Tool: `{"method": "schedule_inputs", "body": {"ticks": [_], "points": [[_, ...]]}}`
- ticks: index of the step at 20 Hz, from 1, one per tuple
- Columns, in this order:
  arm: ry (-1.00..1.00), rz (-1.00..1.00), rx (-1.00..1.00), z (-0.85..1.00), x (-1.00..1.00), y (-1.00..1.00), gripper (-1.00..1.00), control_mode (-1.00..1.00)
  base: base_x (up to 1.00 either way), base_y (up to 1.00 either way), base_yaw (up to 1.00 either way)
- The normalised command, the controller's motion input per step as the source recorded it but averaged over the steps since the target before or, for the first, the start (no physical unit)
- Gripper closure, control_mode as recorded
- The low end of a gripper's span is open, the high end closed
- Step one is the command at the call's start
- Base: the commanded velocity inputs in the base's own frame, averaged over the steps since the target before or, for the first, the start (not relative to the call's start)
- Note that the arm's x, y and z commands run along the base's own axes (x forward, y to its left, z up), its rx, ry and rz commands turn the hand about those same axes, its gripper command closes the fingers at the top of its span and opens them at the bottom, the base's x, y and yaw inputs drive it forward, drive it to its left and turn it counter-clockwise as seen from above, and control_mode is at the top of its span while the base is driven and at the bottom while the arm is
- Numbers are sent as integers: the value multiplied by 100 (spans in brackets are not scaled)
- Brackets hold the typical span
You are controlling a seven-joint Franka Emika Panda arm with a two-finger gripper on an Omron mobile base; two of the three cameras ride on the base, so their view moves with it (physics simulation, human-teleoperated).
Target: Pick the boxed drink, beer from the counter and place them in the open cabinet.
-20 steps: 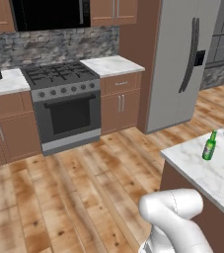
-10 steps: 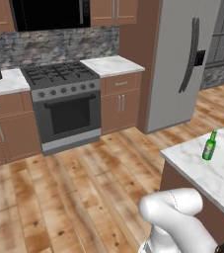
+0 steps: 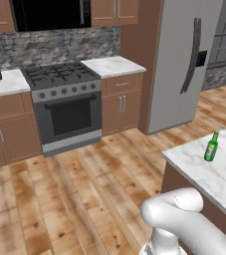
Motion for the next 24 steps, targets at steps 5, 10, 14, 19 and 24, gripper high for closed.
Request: {"method": "schedule_inputs", "body": {"ticks": [5,10,14,19,24], "points": [[0,2,-3,-37,16,-34,-100,-100,0,0,0],[0,0,0,-20,11,-25,-100,-100,0,0,0],[0,0,0,-24,6,-16,-100,-100,0,0,0],[2,0,0,-36,9,-4,-100,-100,0,0,0],[5,0,0,-30,23,0,-100,-100,0,0,0]]}}
